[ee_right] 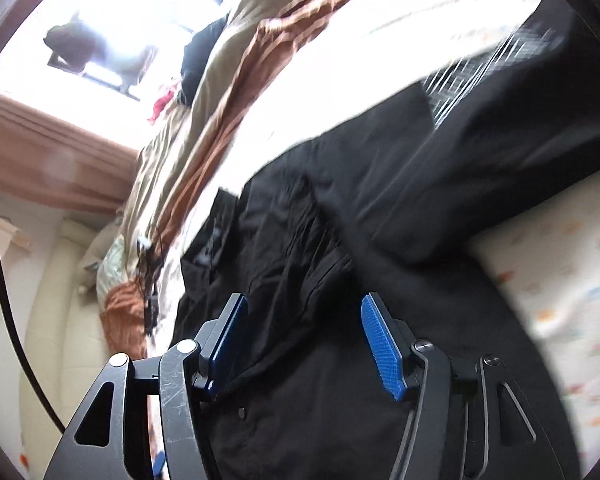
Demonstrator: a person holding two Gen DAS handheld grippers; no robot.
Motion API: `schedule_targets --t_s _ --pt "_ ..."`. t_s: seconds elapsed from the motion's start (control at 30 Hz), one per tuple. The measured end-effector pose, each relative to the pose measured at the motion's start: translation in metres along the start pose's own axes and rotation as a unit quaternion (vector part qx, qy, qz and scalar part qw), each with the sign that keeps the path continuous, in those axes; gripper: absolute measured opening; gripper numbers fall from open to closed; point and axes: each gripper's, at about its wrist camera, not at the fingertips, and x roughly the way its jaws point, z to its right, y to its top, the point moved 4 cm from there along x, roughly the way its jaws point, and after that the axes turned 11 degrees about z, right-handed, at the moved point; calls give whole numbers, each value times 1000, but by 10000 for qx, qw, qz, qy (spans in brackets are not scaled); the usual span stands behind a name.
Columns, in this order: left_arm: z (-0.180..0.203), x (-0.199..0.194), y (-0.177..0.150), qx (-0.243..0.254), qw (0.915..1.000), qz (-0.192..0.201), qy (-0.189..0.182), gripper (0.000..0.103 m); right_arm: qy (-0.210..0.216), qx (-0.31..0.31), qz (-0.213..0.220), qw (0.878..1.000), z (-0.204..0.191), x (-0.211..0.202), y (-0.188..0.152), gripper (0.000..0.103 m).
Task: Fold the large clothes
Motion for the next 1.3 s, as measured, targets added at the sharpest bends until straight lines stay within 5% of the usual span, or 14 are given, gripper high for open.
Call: schedule_targets --t_s 0.17,0.43,0.73,0.97,1.0,1.07,1.1,1.3 --pt "29 -8 -7 153 9990 -150 -403 88 -418 176 732 9963 32 -53 37 60" --pt "60 -20 -19 617 9953 -129 -730 88 -1115 209 1205 9862 82 -96 79 60" --pt "63 -19 -26 684 9948 -148 -736 88 -1770 1543 1480 9607 182 -122 91 60" --pt "54 -12 -23 709 9954 -185 -610 88 -1979 1512 1899 9497 199 -123 105 59" --pt "49 -11 -21 660 9962 -170 -551 88 -1960 1482 1946 9496 201 -119 107 55" --pt "38 -9 -16 471 9976 -166 -487 88 -1953 1463 1957 9498 201 -116 108 32" --pt "32 -8 -14 373 9981 -174 -467 88 -1865 1490 1931 9517 201 -114 109 10" --pt "13 -9 -3 45 9992 -124 -366 88 -1230 862 2277 9621 143 -132 120 5"
